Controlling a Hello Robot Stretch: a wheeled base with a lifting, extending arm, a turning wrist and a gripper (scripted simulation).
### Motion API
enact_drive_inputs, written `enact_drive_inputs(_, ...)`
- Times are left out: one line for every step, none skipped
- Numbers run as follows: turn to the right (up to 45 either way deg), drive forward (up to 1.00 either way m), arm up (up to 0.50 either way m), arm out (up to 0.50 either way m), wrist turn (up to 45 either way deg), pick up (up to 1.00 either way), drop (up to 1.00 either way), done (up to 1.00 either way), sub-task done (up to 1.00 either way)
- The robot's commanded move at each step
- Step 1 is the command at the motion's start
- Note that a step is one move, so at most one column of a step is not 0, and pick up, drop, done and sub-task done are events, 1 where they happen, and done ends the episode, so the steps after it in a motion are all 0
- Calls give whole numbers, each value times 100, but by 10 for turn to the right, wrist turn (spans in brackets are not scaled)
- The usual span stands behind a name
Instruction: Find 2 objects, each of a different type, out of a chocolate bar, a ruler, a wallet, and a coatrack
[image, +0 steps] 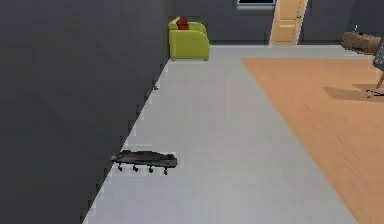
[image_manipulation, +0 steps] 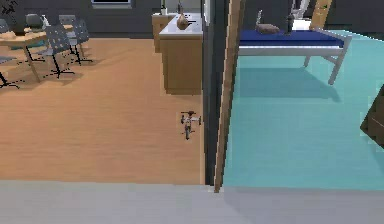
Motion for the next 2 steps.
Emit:
enact_drive_inputs(0, 15, 0, 0, 0, 0, 0, 0, 0)
enact_drive_inputs(0, 45, 0, 0, 0, 0, 0, 0, 0)
